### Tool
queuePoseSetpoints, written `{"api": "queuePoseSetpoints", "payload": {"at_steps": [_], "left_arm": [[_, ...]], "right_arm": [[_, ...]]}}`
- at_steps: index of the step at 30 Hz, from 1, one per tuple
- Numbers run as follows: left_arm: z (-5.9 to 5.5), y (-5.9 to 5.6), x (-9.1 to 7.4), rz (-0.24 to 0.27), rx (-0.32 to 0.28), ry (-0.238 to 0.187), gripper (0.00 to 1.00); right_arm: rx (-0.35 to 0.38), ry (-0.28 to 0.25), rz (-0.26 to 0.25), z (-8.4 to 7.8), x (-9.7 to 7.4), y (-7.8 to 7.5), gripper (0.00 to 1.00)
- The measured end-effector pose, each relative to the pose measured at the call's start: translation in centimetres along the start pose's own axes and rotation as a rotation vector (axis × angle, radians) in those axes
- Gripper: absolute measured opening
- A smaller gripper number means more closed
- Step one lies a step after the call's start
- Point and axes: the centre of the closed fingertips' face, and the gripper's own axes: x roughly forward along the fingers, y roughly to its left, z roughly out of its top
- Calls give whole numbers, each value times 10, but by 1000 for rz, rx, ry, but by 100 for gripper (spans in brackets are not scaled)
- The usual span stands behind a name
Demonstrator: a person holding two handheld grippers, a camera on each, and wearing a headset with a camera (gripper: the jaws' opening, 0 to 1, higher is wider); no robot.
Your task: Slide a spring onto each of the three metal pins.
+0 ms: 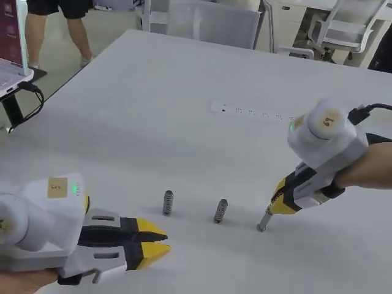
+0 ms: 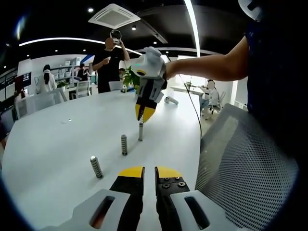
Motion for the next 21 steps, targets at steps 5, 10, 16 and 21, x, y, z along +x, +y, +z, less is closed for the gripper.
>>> {"api": "queuePoseSetpoints", "payload": {"at_steps": [5,10,16,21], "left_arm": [[1,0,1,-2,1,-1,1],[3,1,1,-5,5,-2,1],[3,1,-1,-3,6,-2,1],[2,2,-2,-2,7,2,1]], "right_arm": [[-28,35,-10,-3,16,2,8],[-14,44,-1,-7,32,2,8],[-18,67,2,-13,44,3,8],[-12,49,-6,-10,44,2,8]]}}
